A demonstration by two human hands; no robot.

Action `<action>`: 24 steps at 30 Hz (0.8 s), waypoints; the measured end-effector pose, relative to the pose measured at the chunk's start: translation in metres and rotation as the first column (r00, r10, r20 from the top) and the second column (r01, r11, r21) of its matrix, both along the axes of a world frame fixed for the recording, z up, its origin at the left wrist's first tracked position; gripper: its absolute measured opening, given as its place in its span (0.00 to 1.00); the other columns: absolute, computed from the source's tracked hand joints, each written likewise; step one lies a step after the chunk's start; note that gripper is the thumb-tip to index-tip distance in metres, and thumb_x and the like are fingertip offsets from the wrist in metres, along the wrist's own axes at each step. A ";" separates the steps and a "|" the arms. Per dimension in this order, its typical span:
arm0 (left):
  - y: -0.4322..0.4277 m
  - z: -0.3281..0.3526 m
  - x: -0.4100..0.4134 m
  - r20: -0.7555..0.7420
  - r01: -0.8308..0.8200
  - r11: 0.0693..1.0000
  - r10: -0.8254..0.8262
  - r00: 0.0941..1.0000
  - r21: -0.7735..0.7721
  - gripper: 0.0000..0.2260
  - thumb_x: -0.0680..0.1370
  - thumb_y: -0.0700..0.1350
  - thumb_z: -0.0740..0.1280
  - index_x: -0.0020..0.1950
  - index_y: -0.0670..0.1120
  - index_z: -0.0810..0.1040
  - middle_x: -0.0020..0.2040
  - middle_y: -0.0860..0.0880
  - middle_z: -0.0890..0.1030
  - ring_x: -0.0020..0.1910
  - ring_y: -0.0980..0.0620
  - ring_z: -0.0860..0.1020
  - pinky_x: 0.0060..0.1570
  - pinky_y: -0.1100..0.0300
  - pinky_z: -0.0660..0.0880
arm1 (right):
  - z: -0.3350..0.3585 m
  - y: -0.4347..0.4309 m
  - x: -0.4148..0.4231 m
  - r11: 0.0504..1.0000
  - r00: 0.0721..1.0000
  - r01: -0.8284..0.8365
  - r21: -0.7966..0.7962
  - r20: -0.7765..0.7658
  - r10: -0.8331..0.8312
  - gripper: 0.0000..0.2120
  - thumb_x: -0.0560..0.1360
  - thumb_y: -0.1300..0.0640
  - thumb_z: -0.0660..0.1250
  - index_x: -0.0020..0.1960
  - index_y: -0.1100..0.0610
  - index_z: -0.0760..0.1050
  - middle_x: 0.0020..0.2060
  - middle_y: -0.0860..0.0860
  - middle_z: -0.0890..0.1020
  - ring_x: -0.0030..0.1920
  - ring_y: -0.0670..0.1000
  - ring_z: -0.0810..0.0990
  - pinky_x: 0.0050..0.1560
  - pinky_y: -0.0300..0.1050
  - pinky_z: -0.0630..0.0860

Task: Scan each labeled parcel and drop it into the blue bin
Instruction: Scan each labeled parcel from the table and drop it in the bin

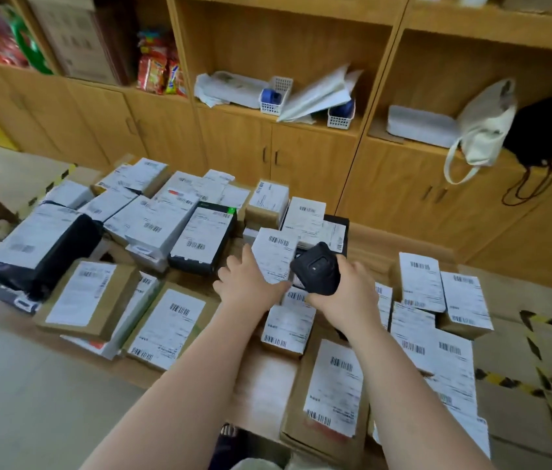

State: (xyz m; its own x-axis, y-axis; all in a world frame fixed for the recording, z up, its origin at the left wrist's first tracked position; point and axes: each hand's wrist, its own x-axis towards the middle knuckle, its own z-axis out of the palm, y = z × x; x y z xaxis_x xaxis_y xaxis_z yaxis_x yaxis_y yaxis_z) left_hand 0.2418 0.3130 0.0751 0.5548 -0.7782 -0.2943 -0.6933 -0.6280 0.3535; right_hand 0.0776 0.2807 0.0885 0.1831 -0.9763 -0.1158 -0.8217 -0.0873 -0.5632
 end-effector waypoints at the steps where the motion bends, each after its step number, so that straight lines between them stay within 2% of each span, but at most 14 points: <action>1: -0.011 -0.004 0.000 0.001 0.011 1.000 -0.011 1.000 0.019 0.52 0.66 0.73 0.69 0.79 0.51 0.49 0.71 0.42 0.64 0.68 0.38 0.65 0.63 0.43 0.65 | -0.002 -0.006 0.003 1.000 1.000 0.018 0.003 0.007 -0.018 0.34 0.63 0.47 0.76 0.66 0.49 0.70 0.56 0.50 0.73 0.59 0.56 0.72 0.57 0.56 0.75; 4: -0.037 -0.017 -0.002 0.042 0.061 0.997 -0.063 0.997 0.056 0.53 0.65 0.73 0.68 0.79 0.51 0.46 0.67 0.42 0.67 0.65 0.40 0.68 0.60 0.45 0.67 | -0.007 -0.018 0.010 0.997 0.996 0.078 0.012 0.035 -0.079 0.33 0.63 0.48 0.77 0.66 0.48 0.71 0.56 0.50 0.73 0.58 0.55 0.72 0.57 0.55 0.75; 8: -0.051 -0.030 0.011 0.026 0.101 0.991 -0.103 0.994 0.082 0.54 0.67 0.69 0.71 0.79 0.51 0.41 0.67 0.41 0.67 0.65 0.41 0.69 0.61 0.47 0.68 | -0.011 -0.027 0.020 0.988 0.988 0.151 0.029 0.037 -0.152 0.30 0.63 0.49 0.76 0.63 0.48 0.72 0.52 0.49 0.73 0.57 0.55 0.72 0.55 0.55 0.74; 10: -0.054 -0.029 0.025 -0.001 0.144 0.988 -0.145 0.989 0.049 0.54 0.67 0.65 0.74 0.79 0.49 0.43 0.69 0.42 0.67 0.67 0.41 0.67 0.64 0.47 0.67 | -0.011 -0.030 0.024 0.982 0.982 0.185 0.028 0.036 -0.186 0.33 0.62 0.48 0.76 0.66 0.48 0.71 0.55 0.50 0.73 0.59 0.55 0.72 0.56 0.55 0.74; 13: -0.053 -0.020 0.055 -0.016 0.221 0.971 -0.223 0.975 -0.090 0.51 0.65 0.62 0.77 0.78 0.48 0.51 0.72 0.45 0.64 0.71 0.43 0.64 0.68 0.47 0.64 | -0.003 -0.036 0.028 0.974 0.975 0.221 -0.043 0.010 -0.221 0.39 0.63 0.47 0.76 0.71 0.48 0.68 0.59 0.51 0.73 0.63 0.57 0.70 0.61 0.57 0.72; 16: -0.051 -0.009 0.092 0.047 0.322 0.923 -0.320 0.946 -0.209 0.49 0.65 0.59 0.78 0.77 0.49 0.55 0.72 0.48 0.64 0.71 0.45 0.63 0.68 0.48 0.63 | 0.010 -0.041 0.035 0.986 0.979 0.124 -0.110 -0.149 -0.140 0.42 0.66 0.48 0.76 0.76 0.49 0.62 0.63 0.51 0.70 0.65 0.57 0.67 0.64 0.55 0.66; 19: -0.048 -0.001 0.119 0.181 0.420 0.878 -0.386 0.905 -0.228 0.47 0.65 0.57 0.77 0.78 0.49 0.56 0.72 0.47 0.64 0.71 0.43 0.61 0.70 0.46 0.60 | 0.021 -0.043 0.047 0.991 0.964 0.012 -0.136 -0.261 -0.048 0.44 0.66 0.47 0.76 0.77 0.50 0.59 0.65 0.50 0.68 0.66 0.55 0.66 0.64 0.54 0.64; 24: -0.040 0.004 0.132 0.351 0.418 0.878 -0.325 0.878 -0.232 0.45 0.65 0.50 0.78 0.77 0.47 0.60 0.70 0.43 0.67 0.69 0.39 0.64 0.67 0.43 0.62 | 0.026 -0.034 0.070 0.990 0.929 -0.084 -0.113 -0.367 0.037 0.44 0.69 0.48 0.74 0.78 0.50 0.56 0.67 0.50 0.65 0.66 0.56 0.63 0.63 0.53 0.60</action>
